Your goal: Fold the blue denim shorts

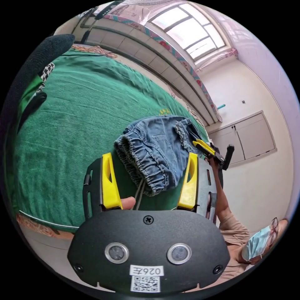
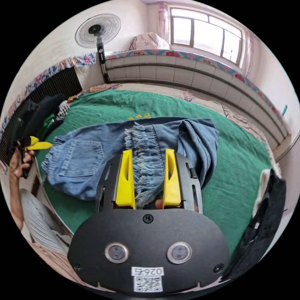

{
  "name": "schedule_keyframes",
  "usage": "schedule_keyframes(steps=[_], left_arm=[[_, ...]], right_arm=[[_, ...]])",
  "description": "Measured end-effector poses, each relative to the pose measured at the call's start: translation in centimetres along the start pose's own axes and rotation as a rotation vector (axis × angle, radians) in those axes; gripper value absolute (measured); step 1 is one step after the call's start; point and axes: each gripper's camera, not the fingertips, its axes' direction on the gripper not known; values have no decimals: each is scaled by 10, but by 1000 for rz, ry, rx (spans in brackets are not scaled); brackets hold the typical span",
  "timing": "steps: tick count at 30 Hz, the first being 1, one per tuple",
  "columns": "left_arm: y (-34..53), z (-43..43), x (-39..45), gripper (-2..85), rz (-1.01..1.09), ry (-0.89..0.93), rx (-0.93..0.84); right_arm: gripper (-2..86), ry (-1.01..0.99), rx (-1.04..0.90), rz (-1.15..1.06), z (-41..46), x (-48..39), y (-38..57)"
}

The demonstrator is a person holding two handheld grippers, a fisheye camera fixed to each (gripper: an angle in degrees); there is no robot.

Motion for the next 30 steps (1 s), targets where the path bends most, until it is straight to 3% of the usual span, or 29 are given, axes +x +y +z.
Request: schedule_keyframes(steps=[4,6,8,10,15,20,24,30], left_arm=[[-13,54,-1,335,-25,-5,-159],[-13,60,24,329,25,-162,-136],[-8,74,50,324,20,-311,-112],[-8,80,62,326,27,-360,-120],[-6,74,69,294,110,-388,-149],[-1,66,76,239,176,-412,-154],[8,39,78,174,204,-369,-66],[-8,50,48,217,145,-280,-218]], right_arm=[[163,-40,-118,-17,28,-12,-18],[160,-52,-166,5,39,-15,-24],[147,67,-186,-72,48,-36,-29],[134,131,-166,-132,47,-55,-30],[87,185,-174,-243,44,-83,-40],[9,194,-241,-129,40,-69,-60],[5,139,-232,-84,31,-54,-58],[9,293,-225,-237,31,-78,-40]])
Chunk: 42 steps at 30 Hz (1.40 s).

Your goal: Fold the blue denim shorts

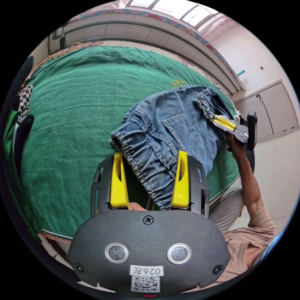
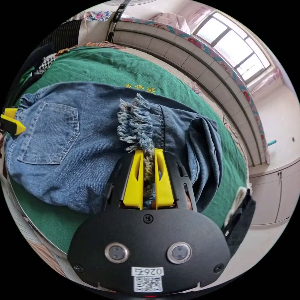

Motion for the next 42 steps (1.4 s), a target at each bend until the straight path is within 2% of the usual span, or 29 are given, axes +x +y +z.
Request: schedule_keyframes(steps=[2,4,9,11,12,16,18,23,26,30,32,34,35,39,42], left_arm=[[0,-5,2,188,71,-25,-8],[4,-11,3,155,114,-28,26],[17,-26,-27,93,160,66,143],[10,-43,-49,86,172,90,171],[8,-50,-51,84,180,73,187],[15,-110,-43,82,236,-187,361],[31,-124,-43,83,226,-274,410],[52,-131,-85,85,82,-338,429],[50,-105,-129,79,-55,-261,399],[59,-84,-178,67,-280,-226,368],[77,-100,-186,42,-248,-111,464],[99,-118,-179,7,-150,-3,639],[103,-122,-173,3,-103,33,671],[85,-95,-154,37,-8,-69,504],[69,-63,-159,145,-24,-178,382]], right_arm=[[-6,88,-36,-20,0,-5,2],[-9,87,-50,1,0,-2,5],[-12,4,26,78,-12,24,36],[-12,-73,127,167,-38,48,56],[-12,-97,158,193,-46,56,62],[-13,-269,401,395,-99,126,116],[-13,-277,489,480,-119,161,149],[-13,-83,607,787,-149,267,285],[-12,39,530,993,-128,319,361],[-10,-18,393,1203,-72,363,429],[-6,-22,421,1290,-68,376,464],[-3,8,456,1269,-78,379,471],[-2,25,478,1239,-84,379,469],[0,-84,546,1046,-85,374,436],[19,-283,452,731,-66,366,377]])
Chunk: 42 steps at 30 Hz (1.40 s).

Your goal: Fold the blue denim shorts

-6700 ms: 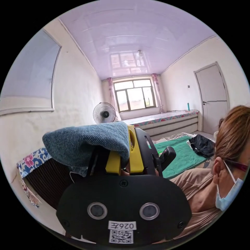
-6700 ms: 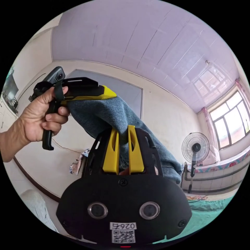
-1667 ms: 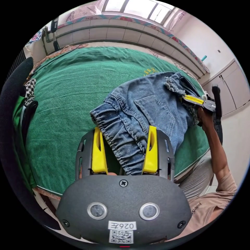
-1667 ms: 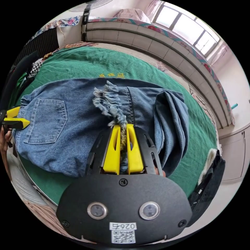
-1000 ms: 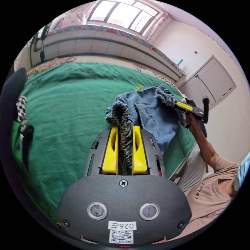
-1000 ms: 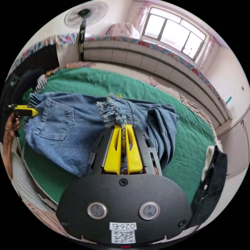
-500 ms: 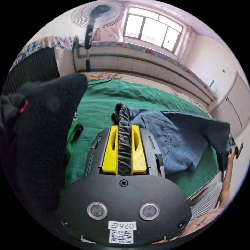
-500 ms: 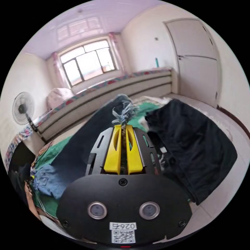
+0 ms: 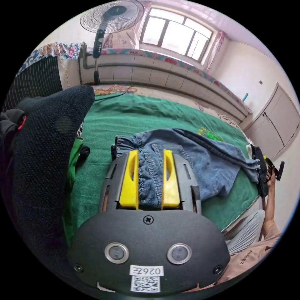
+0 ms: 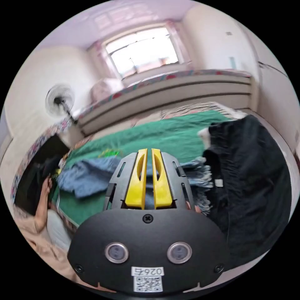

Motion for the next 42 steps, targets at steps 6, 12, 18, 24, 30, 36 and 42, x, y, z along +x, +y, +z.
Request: schedule_keyframes(steps=[6,12,18,24,30,36,42], left_arm=[[-11,54,-33,246,-53,81,-127],[-18,74,-45,208,-45,27,-162],[-18,84,-72,221,-86,146,-133],[-27,79,-56,289,-89,63,-169],[-34,144,-47,276,-39,34,-380],[-40,142,-36,143,51,-113,-351],[-35,72,-48,80,31,138,-36]], right_arm=[[50,75,-361,-498,88,-82,-8],[63,120,-421,-764,124,-129,-5],[114,272,-492,-905,138,-153,1],[120,479,-579,-960,189,-160,12],[40,448,-621,-824,213,-150,-8],[-4,336,-600,-617,189,-128,-36],[-11,334,-393,-557,125,-139,-49]])
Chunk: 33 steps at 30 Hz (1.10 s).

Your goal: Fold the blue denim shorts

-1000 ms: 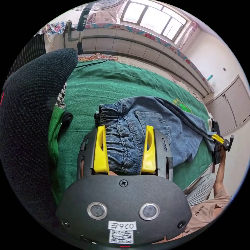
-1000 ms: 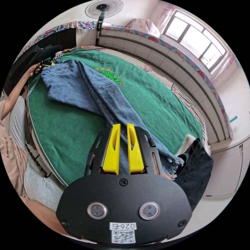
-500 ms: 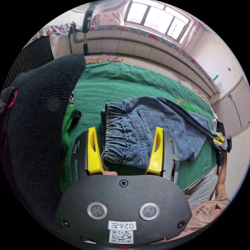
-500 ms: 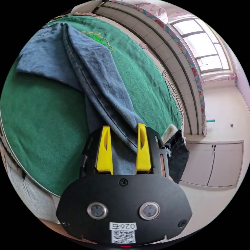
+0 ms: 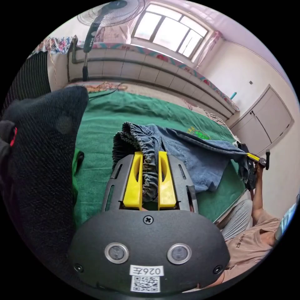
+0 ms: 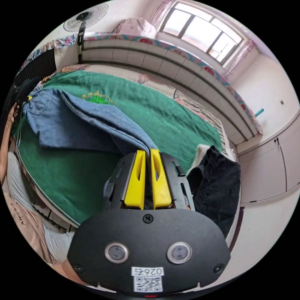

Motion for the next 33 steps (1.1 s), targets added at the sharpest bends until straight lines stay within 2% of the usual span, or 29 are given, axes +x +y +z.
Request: schedule_keyframes(steps=[2,6,9,11,13,16,18,19,20,21,22,23,24,26,27,29,33], left_arm=[[-7,-17,16,79,58,-33,58],[-31,-29,26,83,149,-71,138],[-63,5,-8,105,96,-62,63],[-67,24,-44,91,-18,-52,9],[-57,9,-55,80,-45,-26,112],[-43,-26,-47,62,82,70,334],[-47,-36,-30,45,212,156,411],[-51,-40,-19,18,297,288,471],[-53,-43,-9,2,382,445,531],[-53,-45,-3,-1,423,515,567],[-54,-47,9,-4,507,630,643],[-56,-47,21,-5,564,695,699],[-59,-46,26,-5,577,709,711],[-82,-31,45,2,566,635,643],[-89,-25,47,5,547,592,608],[-115,5,49,103,460,381,494],[-152,63,30,172,300,127,258]], right_arm=[[-12,32,86,40,-33,2,2],[-12,150,132,99,-50,15,-16],[-12,174,-32,187,4,57,-45],[-11,224,-223,267,55,89,-42],[-10,225,-210,314,59,103,-27],[-11,121,-5,336,36,113,4],[-13,55,137,299,21,109,21],[-13,23,274,274,4,102,36],[-13,29,455,277,-15,92,57],[-13,47,547,291,-23,87,69],[-12,119,719,336,-32,76,92],[-12,223,788,352,-29,66,102],[-12,248,740,327,-22,65,98],[-11,148,371,214,23,76,70],[-11,104,325,202,33,80,66],[-7,-35,242,209,68,95,58],[10,-84,135,215,116,112,44]])
